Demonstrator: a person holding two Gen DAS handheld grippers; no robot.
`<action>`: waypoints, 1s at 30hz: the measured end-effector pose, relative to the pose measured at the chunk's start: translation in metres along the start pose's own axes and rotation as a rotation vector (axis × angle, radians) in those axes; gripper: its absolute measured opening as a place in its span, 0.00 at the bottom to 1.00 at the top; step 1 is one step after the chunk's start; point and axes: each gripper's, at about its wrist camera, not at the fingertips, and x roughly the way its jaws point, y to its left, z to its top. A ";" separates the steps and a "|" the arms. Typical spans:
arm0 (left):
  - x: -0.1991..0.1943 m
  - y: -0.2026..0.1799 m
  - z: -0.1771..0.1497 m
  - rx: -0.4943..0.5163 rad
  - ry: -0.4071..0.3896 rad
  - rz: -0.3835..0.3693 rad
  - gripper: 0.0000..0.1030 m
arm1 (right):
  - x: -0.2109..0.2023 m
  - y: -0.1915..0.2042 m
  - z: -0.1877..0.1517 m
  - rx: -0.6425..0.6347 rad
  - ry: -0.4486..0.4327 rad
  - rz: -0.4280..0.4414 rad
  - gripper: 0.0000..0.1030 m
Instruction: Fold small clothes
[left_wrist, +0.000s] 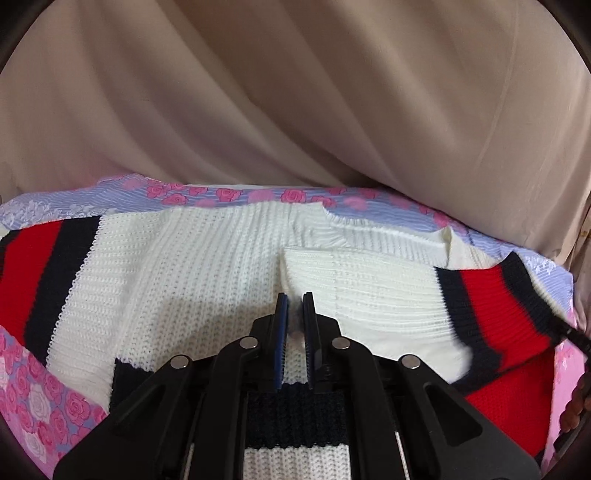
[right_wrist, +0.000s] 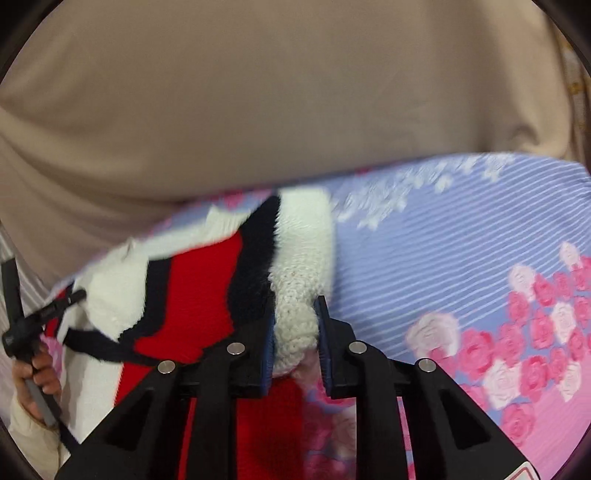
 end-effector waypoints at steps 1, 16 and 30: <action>0.009 -0.003 -0.004 0.021 0.025 0.015 0.07 | 0.017 -0.005 -0.006 -0.006 0.071 -0.022 0.17; 0.020 -0.004 -0.005 -0.034 0.049 -0.055 0.46 | 0.067 0.010 0.071 0.041 0.091 -0.021 0.58; 0.055 -0.013 0.013 -0.014 0.083 -0.007 0.04 | 0.083 0.017 0.067 0.008 0.046 -0.104 0.18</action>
